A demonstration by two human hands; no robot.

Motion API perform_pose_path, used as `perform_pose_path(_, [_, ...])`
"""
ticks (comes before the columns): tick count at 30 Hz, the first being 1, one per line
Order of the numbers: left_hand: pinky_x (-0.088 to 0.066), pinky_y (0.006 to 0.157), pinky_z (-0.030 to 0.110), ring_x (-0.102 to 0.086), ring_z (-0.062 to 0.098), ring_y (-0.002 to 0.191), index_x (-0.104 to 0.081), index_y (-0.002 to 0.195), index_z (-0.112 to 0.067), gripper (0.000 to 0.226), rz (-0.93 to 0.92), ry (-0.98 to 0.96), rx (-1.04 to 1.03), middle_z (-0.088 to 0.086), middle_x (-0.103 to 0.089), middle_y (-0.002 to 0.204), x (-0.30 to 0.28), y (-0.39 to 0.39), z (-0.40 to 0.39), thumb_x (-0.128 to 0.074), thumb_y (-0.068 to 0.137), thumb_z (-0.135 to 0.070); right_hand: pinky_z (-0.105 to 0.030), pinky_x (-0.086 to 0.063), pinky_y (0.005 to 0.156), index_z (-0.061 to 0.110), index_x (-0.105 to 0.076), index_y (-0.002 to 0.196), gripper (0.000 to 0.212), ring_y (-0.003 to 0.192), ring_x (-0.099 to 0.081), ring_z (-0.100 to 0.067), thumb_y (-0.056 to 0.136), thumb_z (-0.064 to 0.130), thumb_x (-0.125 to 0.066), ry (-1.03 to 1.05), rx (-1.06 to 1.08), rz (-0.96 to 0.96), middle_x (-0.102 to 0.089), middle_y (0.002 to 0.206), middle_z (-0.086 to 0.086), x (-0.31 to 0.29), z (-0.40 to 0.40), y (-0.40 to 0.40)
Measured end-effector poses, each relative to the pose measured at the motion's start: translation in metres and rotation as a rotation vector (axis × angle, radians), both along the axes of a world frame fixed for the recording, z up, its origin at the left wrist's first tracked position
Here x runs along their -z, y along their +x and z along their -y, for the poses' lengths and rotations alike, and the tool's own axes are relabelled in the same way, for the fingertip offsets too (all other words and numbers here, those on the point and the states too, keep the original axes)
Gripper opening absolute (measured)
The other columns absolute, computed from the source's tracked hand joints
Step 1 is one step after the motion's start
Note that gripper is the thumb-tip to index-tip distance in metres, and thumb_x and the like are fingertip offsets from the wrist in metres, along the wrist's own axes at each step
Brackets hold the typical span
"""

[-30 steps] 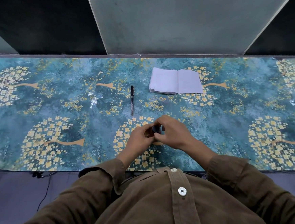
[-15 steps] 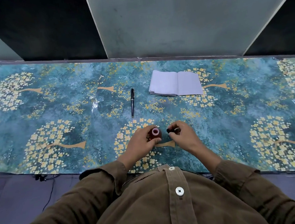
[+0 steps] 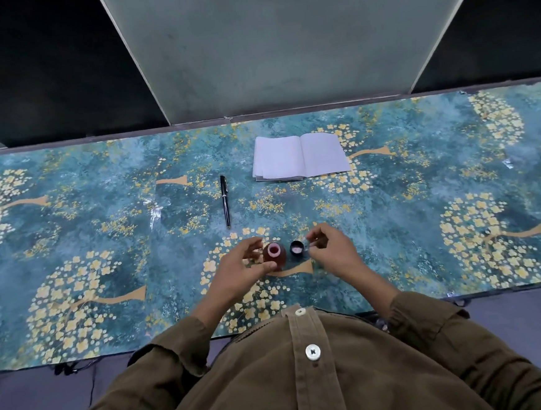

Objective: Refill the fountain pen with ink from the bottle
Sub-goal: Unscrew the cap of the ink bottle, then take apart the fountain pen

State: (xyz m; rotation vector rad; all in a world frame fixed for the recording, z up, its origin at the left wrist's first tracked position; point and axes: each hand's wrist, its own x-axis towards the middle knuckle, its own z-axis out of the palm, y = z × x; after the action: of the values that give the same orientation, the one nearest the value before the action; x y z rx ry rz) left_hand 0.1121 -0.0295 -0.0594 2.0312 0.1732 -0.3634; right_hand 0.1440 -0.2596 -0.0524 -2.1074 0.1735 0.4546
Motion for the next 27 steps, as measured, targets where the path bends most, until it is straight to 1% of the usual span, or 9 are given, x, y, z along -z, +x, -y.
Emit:
perform_pose_path(3, [-0.057,0.089,0.035,-0.068,0.012,0.104,-0.062,0.127,-0.023,0.049,-0.018,-0.101,-0.118,-0.005,-0.071,0.115,-0.001,-0.002,-0.018,-0.08,0.082,-0.03,-0.024,-0.045,0.071,0.016,-0.063,0.098,0.015,0.084,-0.061,-0.014,0.086,0.008,-0.066,-0.017,0.068,0.023,-0.064,0.094,0.003,-0.006,0.002,0.002])
perform_pose_path(6, [-0.06,0.077,0.032,-0.07,0.019,0.102,-0.065,0.122,-0.019,0.034,-0.015,-0.195,-0.264,0.0,-0.073,0.11,-0.009,-0.007,-0.037,-0.073,0.089,-0.023,-0.022,-0.044,0.07,0.016,-0.063,0.1,0.01,0.083,-0.061,-0.012,0.091,0.014,-0.065,-0.021,0.039,0.077,-0.064,0.094,0.003,-0.024,-0.009,0.014])
perform_pose_path(8, [-0.06,0.069,0.027,-0.072,0.021,0.097,-0.067,0.116,-0.02,0.025,0.0,-0.243,-0.359,0.002,-0.074,0.105,-0.014,-0.009,-0.05,-0.07,0.092,-0.021,-0.019,-0.043,0.067,0.017,-0.063,0.099,0.009,0.082,-0.06,-0.009,0.091,0.018,-0.066,-0.039,-0.05,0.112,-0.064,0.093,0.004,-0.038,-0.025,0.028])
perform_pose_path(11, [-0.06,0.071,0.031,-0.073,0.023,0.093,-0.068,0.113,-0.02,0.019,0.029,-0.288,-0.461,0.003,-0.076,0.101,-0.024,-0.01,-0.07,-0.066,0.094,-0.018,-0.019,-0.041,0.064,0.018,-0.064,0.095,0.009,0.08,-0.059,-0.01,0.088,0.021,-0.068,-0.097,-0.211,0.145,-0.065,0.09,0.004,-0.053,-0.063,0.053])
perform_pose_path(15, [-0.06,0.072,0.03,-0.073,0.019,0.089,-0.067,0.11,-0.022,0.015,0.084,-0.351,-0.566,0.001,-0.075,0.1,-0.043,-0.012,-0.1,-0.063,0.096,-0.018,-0.029,-0.04,0.067,0.011,-0.063,0.094,0.015,0.075,-0.054,-0.017,0.086,0.022,-0.068,-0.244,-0.399,0.096,-0.06,0.084,-0.001,-0.051,-0.127,0.089])
perform_pose_path(17, [-0.06,0.071,0.029,-0.072,0.019,0.088,-0.067,0.111,-0.019,0.015,0.103,-0.368,-0.599,0.001,-0.075,0.099,-0.05,-0.012,-0.109,-0.063,0.097,-0.017,-0.031,-0.033,0.059,0.013,-0.056,0.075,0.017,0.06,-0.043,-0.019,0.086,0.021,-0.066,-0.314,-0.415,0.044,-0.048,0.067,-0.002,-0.043,-0.148,0.104])
perform_pose_path(19, [-0.059,0.072,0.03,-0.071,0.019,0.088,-0.068,0.112,-0.017,0.016,0.113,-0.387,-0.643,0.001,-0.075,0.098,-0.055,-0.018,-0.121,-0.063,0.097,-0.018,-0.03,-0.025,0.052,0.015,-0.039,0.059,0.039,0.049,-0.033,-0.02,0.086,0.024,-0.065,-0.396,-0.422,0.025,-0.035,0.055,-0.002,-0.03,-0.169,0.114])
perform_pose_path(23, [-0.057,0.071,0.03,-0.071,0.02,0.086,-0.069,0.11,-0.02,0.014,0.121,-0.425,-0.698,0.003,-0.075,0.098,-0.055,-0.036,-0.143,-0.063,0.097,-0.019,-0.029,-0.033,0.05,0.013,-0.047,0.066,0.038,0.057,-0.052,-0.024,0.091,0.038,-0.061,-0.502,-0.371,0.03,-0.049,0.063,-0.003,-0.014,-0.192,0.112])
perform_pose_path(27, [-0.057,0.069,0.03,-0.07,0.019,0.083,-0.068,0.113,-0.015,0.016,0.085,-0.435,-0.723,0.007,-0.074,0.097,-0.051,-0.051,-0.16,-0.062,0.097,-0.016,-0.031,-0.042,0.056,0.008,-0.054,0.071,0.025,0.067,-0.058,-0.03,0.088,0.025,-0.059,-0.532,-0.318,0.057,-0.056,0.068,-0.007,-0.015,-0.207,0.109])
